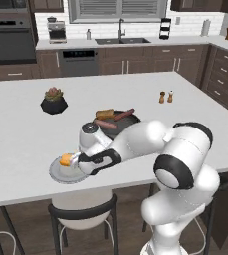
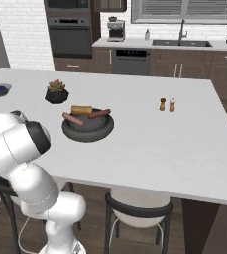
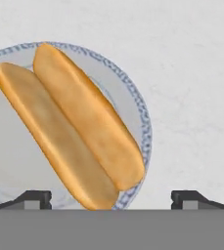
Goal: Place one bun and one sausage from the bowl on each plate.
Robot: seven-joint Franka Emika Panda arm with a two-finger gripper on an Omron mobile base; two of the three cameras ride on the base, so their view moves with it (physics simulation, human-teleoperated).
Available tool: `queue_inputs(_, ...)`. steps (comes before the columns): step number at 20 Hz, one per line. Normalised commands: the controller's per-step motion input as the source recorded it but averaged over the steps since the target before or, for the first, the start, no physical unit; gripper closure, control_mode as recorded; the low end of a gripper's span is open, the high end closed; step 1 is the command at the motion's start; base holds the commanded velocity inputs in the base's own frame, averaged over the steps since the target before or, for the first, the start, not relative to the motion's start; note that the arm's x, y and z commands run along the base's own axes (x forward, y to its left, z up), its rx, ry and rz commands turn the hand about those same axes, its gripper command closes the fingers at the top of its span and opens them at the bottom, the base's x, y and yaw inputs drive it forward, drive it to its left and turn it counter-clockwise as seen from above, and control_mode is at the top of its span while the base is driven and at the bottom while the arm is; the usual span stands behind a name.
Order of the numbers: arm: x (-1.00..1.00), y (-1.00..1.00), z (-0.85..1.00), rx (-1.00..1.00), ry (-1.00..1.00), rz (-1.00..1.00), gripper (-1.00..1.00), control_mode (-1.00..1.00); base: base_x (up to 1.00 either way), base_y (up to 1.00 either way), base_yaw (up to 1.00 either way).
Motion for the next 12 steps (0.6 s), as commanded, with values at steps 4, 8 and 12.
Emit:
queue_inputs(4, -0.39, -0.50, 1.00, 0.07, -0.03, -0.04, -1.00, -1.00, 0.00, 0.00, 0.00)
queue_inputs(8, 0.32, -0.81, 1.00, 0.06, 0.03, -0.10, -1.00, -1.00, 0.00, 0.00, 0.00)
queue_inputs(12, 0.95, -1.00, 0.90, 0.02, 0.13, -0.10, -1.00, -1.00, 0.00, 0.00, 0.00)
